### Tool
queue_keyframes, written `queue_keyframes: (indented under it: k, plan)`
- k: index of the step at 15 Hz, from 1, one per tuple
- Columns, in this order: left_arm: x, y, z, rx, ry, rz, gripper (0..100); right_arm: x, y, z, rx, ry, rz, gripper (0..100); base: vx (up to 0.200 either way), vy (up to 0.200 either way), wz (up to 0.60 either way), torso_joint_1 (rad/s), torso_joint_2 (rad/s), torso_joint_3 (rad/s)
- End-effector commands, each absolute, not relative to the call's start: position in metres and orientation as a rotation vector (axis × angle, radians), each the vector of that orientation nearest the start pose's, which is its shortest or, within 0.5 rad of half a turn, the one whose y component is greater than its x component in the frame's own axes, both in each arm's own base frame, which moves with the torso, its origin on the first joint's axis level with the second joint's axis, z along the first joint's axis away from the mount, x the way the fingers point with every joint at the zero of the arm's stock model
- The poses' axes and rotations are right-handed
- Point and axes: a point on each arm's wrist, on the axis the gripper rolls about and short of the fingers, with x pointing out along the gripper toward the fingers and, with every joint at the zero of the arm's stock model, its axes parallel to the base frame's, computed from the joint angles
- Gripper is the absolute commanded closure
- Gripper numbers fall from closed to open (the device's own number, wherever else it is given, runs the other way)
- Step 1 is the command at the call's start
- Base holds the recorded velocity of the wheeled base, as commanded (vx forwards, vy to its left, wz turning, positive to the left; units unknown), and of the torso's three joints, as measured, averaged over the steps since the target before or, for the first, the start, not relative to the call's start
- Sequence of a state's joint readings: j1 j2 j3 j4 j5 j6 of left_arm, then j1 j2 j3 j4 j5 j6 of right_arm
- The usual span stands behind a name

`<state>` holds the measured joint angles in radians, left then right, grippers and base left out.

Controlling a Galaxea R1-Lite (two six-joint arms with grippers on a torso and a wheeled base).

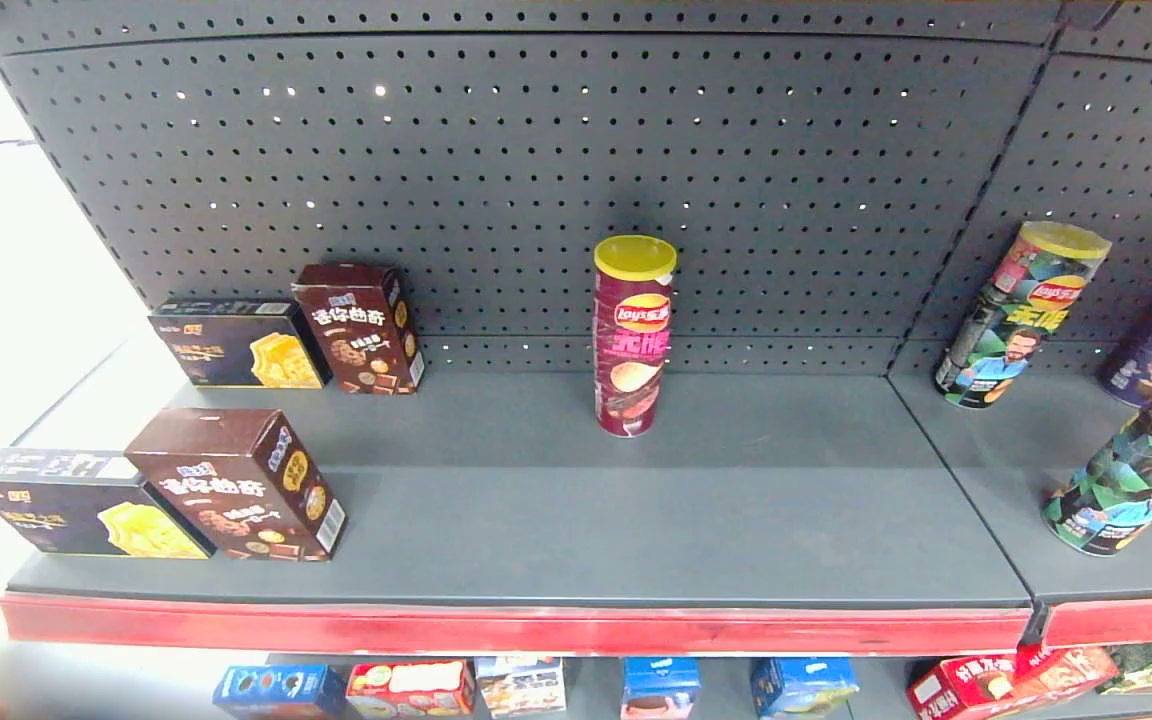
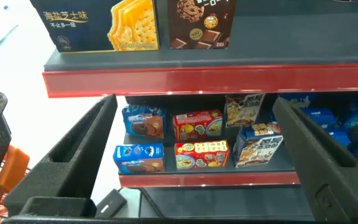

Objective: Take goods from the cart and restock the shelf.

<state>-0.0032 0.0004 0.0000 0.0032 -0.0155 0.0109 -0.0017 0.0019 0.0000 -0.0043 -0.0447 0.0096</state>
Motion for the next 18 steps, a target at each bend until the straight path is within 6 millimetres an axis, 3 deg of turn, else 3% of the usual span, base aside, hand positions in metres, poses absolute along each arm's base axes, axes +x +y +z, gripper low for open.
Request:
queue_keyframes:
  k: [1,10,18]
  plan:
    - [-0.0228,-0.0003,0.0752,0.011,0.003,-0.018,0,-0.0226,-0.001,0.076,0.009,-0.002,-0.046,0,0.0,0.0,0.0,0.0,0.0,0.0]
    - [-0.0228,-0.0003,0.0752,0.009,0.003,-0.02,0,-0.0226,-0.001,0.076,0.009,-0.002,-0.046,0,0.0,0.0,0.0,0.0,0.0,0.0]
    - [-0.0228,-0.0003,0.0752,0.009,0.003,-0.02,0,-0.0226,-0.001,0.0759,0.009,0.0,-0.046,0,0.0,0.0,0.6,0.005,0.0,0.002]
